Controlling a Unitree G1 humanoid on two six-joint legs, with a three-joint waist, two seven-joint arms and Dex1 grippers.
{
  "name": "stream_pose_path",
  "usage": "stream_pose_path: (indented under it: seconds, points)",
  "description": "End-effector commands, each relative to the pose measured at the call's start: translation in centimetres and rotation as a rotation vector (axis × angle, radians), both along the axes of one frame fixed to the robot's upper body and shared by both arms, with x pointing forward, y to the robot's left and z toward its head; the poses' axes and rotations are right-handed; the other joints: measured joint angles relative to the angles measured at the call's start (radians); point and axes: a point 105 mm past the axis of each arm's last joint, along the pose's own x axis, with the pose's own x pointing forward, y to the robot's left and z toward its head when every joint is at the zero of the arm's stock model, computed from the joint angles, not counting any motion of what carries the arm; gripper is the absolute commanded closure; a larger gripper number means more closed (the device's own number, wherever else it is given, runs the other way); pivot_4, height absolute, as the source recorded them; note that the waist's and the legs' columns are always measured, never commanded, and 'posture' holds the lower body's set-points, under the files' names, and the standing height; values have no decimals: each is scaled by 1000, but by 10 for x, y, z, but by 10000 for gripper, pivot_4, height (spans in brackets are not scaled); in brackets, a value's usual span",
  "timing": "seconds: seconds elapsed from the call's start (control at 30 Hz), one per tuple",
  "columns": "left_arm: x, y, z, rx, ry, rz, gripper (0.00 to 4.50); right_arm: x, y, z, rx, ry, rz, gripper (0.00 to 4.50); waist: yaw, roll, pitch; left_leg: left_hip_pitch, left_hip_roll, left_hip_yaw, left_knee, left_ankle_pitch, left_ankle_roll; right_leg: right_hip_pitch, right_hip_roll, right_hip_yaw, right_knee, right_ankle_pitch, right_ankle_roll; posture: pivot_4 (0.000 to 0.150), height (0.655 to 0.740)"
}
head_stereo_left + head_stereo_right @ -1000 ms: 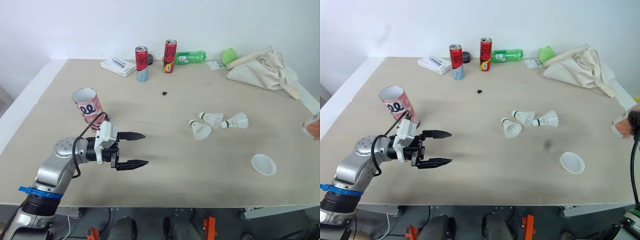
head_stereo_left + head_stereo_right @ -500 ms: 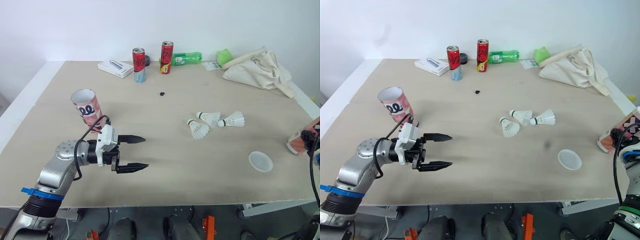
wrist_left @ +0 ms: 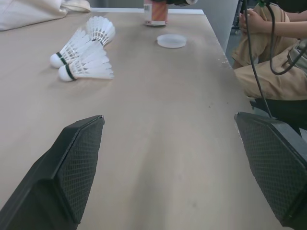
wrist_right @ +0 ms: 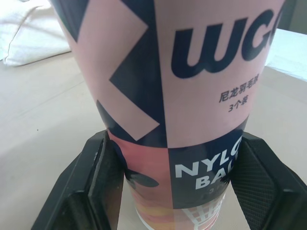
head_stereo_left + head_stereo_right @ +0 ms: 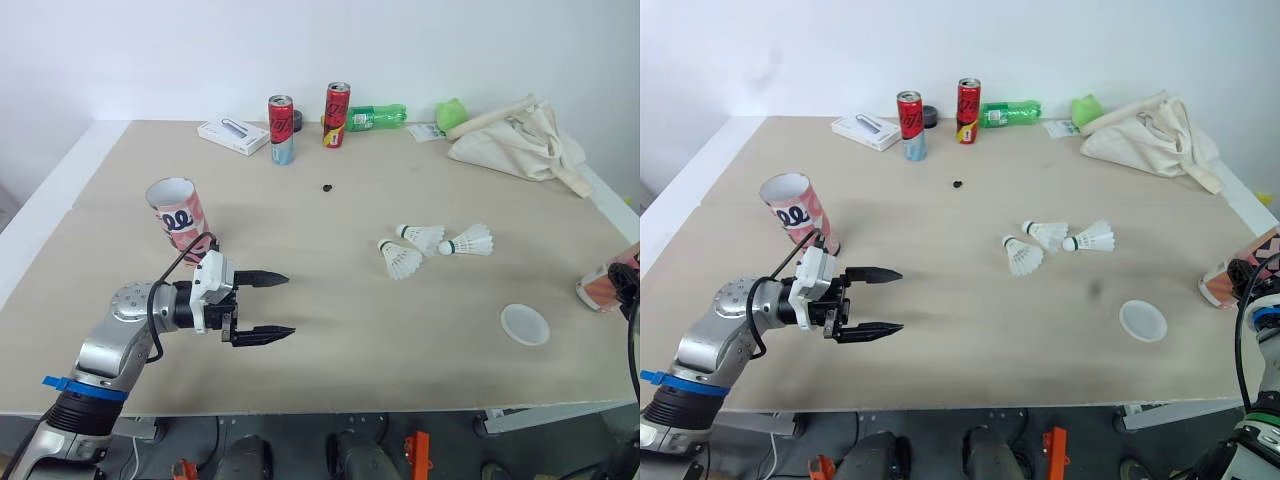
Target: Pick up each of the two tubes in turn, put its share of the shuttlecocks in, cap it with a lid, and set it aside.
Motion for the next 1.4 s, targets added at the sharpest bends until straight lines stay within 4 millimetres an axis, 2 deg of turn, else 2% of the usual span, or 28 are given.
stream_pose_path:
  seconds: [0.03, 0.17, 0.2, 0.27, 0.4, 0.83, 0.97, 1.07, 1.2, 1.3, 1.33, 1.4]
  points:
    - [5, 1, 13, -6, -66, -5, 0, -5, 1, -14, 12, 55, 5, 14554, 1, 0, 0, -1, 0, 0, 0, 0, 0, 0, 0, 0, -1, 0, 0, 1500, 7400]
    - [6, 2, 14, -5, -69, -10, 0, -3, 7, -14, 1, 52, 27, 14554, 2, -1, 0, -1, 0, 0, 0, -1, 1, -1, 0, 0, -1, 0, 0, 1500, 7400]
    - [6, 2, 14, -5, -69, -10, 0, -3, 7, -15, -1, 55, 27, 6473, 2, -1, 0, -1, 0, 0, -1, -1, 1, -1, 0, 0, -1, 0, 0, 1500, 7400]
    - [6, 2, 13, -6, -70, -11, 0, -2, 11, -13, -13, 52, 49, 453, 2, 0, 0, -1, 1, 0, -1, -1, 1, -1, 0, 0, -1, 0, 0, 1500, 7400]
    - [7, 1, 14, -12, -70, -13, 0, -2, 12, -8, -15, 37, 59, 453, 2, 12, 0, -4, 0, 2, -1, -1, 1, -5, 0, 3, 0, 0, 1, 1500, 7400]
    - [9, -1, 15, -17, -68, -18, 0, -9, 5, 3, -25, 36, 64, 453, 1, 12, 0, -4, -1, 4, -1, -1, 1, -6, 0, 5, 0, 1, 2, 1500, 7400]
    - [9, 0, 15, -8, -63, -23, 0, -15, 11, 2, -35, 76, 145, 453, 2, 12, 0, -5, -1, 4, -1, -1, 2, -6, 1, 5, 0, 0, 2, 1500, 7400]
    - [11, 1, 16, -6, -58, -14, 0, -22, 26, 1, -36, 109, 270, 453, 2, 12, 0, -5, -1, 4, -1, -1, 2, -7, 0, 5, 0, 0, 2, 1500, 7400]
    - [14, 3, 17, -8, -48, 7, 0, -40, 36, -5, -26, 184, 372, 453, 2, 11, 0, -5, -1, 4, -1, -1, 2, -6, 0, 5, 0, 0, 3, 1500, 7400]
    - [15, 6, 22, -35, -17, 40, 0, -56, 45, 8, -47, 187, 465, 453, 4, 12, 0, -5, -1, 3, -1, -1, 2, -7, 0, 4, 0, 0, 3, 1500, 7400]
    - [12, 7, 22, -45, 1, 53, 0, -60, 54, 24, -86, 147, 525, 453, 4, 12, 0, -5, -1, 3, -1, -1, 2, -7, 0, 5, 0, 0, 3, 1500, 7400]
    - [7, 9, 19, -53, 44, 93, 0, -62, 90, 60, -191, 48, 707, 453, -1, 14, 0, -5, -1, 4, -1, -1, 2, -7, 0, 5, 0, 0, 3, 1500, 7400]
